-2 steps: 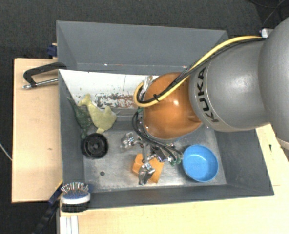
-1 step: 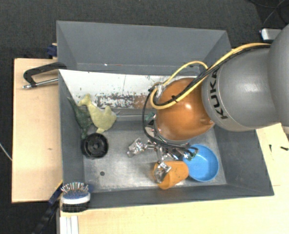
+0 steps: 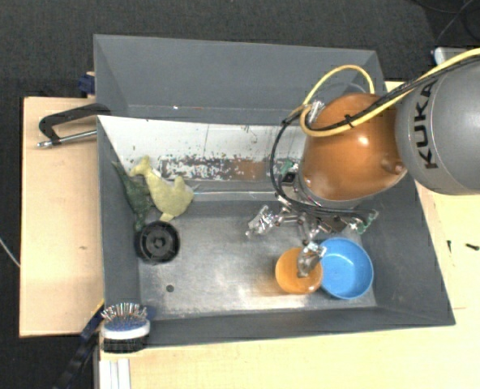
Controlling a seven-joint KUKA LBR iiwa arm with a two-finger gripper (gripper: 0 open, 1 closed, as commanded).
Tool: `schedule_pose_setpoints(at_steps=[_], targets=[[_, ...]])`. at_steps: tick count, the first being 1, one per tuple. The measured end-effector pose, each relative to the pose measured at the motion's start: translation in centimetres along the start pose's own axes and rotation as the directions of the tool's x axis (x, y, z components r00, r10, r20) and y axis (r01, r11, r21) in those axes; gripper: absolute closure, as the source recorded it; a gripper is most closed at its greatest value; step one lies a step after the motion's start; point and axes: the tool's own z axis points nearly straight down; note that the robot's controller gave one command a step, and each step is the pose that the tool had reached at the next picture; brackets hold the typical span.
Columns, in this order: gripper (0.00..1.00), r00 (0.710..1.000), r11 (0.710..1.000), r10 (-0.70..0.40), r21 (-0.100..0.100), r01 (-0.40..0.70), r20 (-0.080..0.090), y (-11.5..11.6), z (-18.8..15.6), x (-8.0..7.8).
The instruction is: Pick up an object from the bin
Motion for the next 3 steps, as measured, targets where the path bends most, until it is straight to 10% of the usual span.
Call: schedule_pose_setpoints(at_steps=[1,2,3], targets=[[0.00,0.931,0.931,-0.364,-0.008,0.364,-0.004,-2.2,5.2,2.8],[0.00,0.909,0.909,-0.417,0.000,0.417,0.001,-9.1,5.3,4.4],[1.00,0.908,0.908,-0.419,-0.001,0.419,-0.011,-9.3,4.7,4.5]])
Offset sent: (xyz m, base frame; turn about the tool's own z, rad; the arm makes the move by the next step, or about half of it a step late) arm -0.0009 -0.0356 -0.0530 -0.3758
